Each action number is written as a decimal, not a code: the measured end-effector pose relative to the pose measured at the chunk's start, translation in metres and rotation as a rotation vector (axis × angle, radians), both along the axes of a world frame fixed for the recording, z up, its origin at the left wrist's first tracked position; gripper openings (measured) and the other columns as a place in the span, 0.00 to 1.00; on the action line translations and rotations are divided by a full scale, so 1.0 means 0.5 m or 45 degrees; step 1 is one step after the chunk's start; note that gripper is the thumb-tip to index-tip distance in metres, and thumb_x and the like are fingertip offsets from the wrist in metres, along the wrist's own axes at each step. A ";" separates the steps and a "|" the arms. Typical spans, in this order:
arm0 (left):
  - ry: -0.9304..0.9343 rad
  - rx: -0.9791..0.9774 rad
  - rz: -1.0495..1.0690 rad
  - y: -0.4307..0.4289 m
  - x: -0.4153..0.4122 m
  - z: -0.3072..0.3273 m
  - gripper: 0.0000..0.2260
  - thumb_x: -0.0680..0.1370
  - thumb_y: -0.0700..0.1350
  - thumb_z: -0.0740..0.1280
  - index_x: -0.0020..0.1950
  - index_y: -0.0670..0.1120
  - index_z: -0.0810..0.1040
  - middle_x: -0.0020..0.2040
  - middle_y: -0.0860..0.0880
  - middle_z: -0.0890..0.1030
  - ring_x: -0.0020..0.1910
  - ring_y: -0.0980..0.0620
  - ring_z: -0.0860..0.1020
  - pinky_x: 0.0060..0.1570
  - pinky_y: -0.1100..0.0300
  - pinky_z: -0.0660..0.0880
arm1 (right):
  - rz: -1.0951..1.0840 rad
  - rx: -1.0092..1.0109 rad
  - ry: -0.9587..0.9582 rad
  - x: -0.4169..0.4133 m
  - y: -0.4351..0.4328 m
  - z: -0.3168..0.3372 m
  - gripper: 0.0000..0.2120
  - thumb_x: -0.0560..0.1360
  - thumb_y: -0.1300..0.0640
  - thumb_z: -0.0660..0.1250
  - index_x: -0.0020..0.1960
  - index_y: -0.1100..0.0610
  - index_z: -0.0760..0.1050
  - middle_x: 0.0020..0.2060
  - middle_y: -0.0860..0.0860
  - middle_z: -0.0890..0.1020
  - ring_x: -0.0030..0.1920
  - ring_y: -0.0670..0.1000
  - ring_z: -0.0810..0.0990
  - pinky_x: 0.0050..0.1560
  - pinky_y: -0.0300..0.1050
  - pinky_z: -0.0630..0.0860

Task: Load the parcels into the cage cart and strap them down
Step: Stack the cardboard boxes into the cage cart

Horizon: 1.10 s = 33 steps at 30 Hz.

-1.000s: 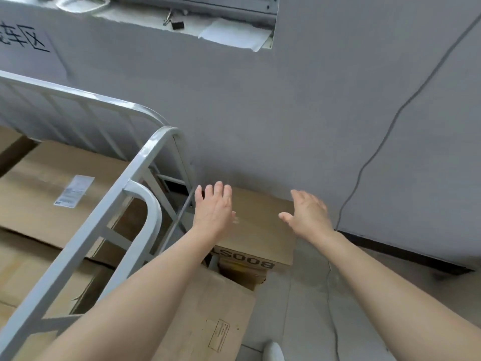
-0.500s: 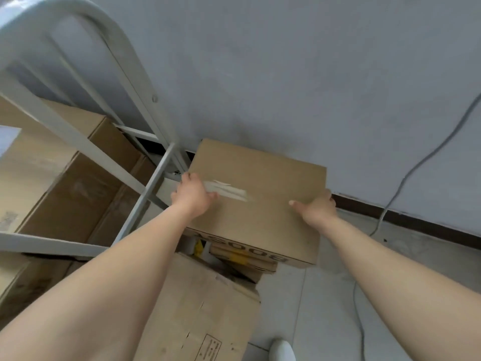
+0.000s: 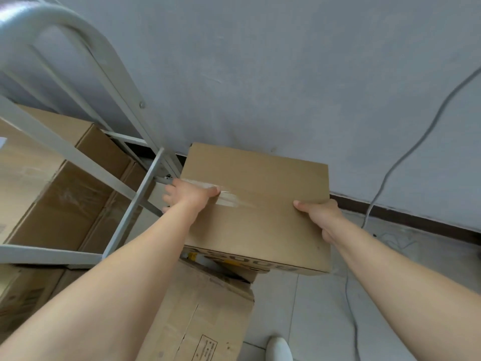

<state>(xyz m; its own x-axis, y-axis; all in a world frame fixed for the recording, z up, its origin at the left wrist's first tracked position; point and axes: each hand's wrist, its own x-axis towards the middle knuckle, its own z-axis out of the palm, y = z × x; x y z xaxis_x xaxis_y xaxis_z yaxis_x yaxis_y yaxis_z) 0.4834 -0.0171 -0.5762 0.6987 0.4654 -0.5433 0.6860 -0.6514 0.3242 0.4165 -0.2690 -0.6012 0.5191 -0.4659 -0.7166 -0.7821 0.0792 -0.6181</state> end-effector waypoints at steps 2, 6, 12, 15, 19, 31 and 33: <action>0.002 -0.011 0.039 -0.010 -0.018 0.053 0.49 0.64 0.63 0.75 0.74 0.40 0.55 0.72 0.41 0.61 0.70 0.40 0.62 0.69 0.45 0.61 | 0.007 -0.006 -0.019 -0.018 -0.009 0.060 0.37 0.64 0.55 0.80 0.67 0.61 0.67 0.59 0.54 0.79 0.56 0.56 0.79 0.55 0.48 0.76; -0.027 -0.063 0.093 -0.033 -0.061 0.193 0.48 0.63 0.63 0.75 0.72 0.39 0.58 0.70 0.41 0.63 0.68 0.39 0.63 0.67 0.45 0.63 | 0.017 -0.045 -0.030 -0.061 -0.035 0.205 0.41 0.54 0.49 0.83 0.62 0.59 0.72 0.56 0.53 0.81 0.52 0.56 0.81 0.58 0.54 0.78; -0.106 -0.135 0.083 -0.065 -0.145 0.444 0.49 0.63 0.63 0.75 0.72 0.40 0.58 0.69 0.41 0.63 0.68 0.40 0.63 0.67 0.48 0.62 | -0.066 -0.205 -0.100 -0.157 -0.057 0.466 0.33 0.55 0.48 0.82 0.56 0.58 0.77 0.50 0.55 0.83 0.48 0.56 0.82 0.55 0.54 0.79; -0.174 -0.167 0.039 -0.072 -0.189 0.570 0.48 0.63 0.64 0.75 0.72 0.40 0.58 0.68 0.41 0.64 0.67 0.39 0.63 0.67 0.46 0.63 | -0.120 -0.260 -0.163 -0.215 -0.060 0.594 0.37 0.54 0.47 0.82 0.58 0.59 0.75 0.53 0.55 0.82 0.52 0.57 0.81 0.56 0.54 0.78; -0.308 -0.168 0.001 -0.068 -0.245 0.724 0.48 0.63 0.64 0.75 0.71 0.39 0.59 0.68 0.41 0.64 0.67 0.39 0.64 0.67 0.46 0.62 | -0.137 -0.303 -0.276 -0.281 -0.052 0.745 0.41 0.52 0.45 0.81 0.60 0.59 0.75 0.56 0.56 0.81 0.55 0.57 0.80 0.58 0.54 0.77; -0.747 -0.229 0.284 0.067 -0.452 1.081 0.48 0.66 0.58 0.76 0.73 0.35 0.54 0.71 0.39 0.60 0.70 0.38 0.59 0.68 0.47 0.58 | 0.256 -0.395 -0.721 -0.317 0.044 1.095 0.47 0.45 0.38 0.79 0.59 0.60 0.77 0.55 0.55 0.82 0.53 0.57 0.81 0.58 0.53 0.78; -0.804 -0.237 0.372 0.125 -0.488 1.107 0.50 0.66 0.57 0.76 0.74 0.35 0.52 0.73 0.39 0.57 0.73 0.38 0.56 0.70 0.47 0.56 | 0.383 -0.363 -0.782 -0.322 0.104 1.136 0.42 0.47 0.38 0.79 0.56 0.60 0.78 0.53 0.53 0.82 0.52 0.57 0.81 0.57 0.54 0.78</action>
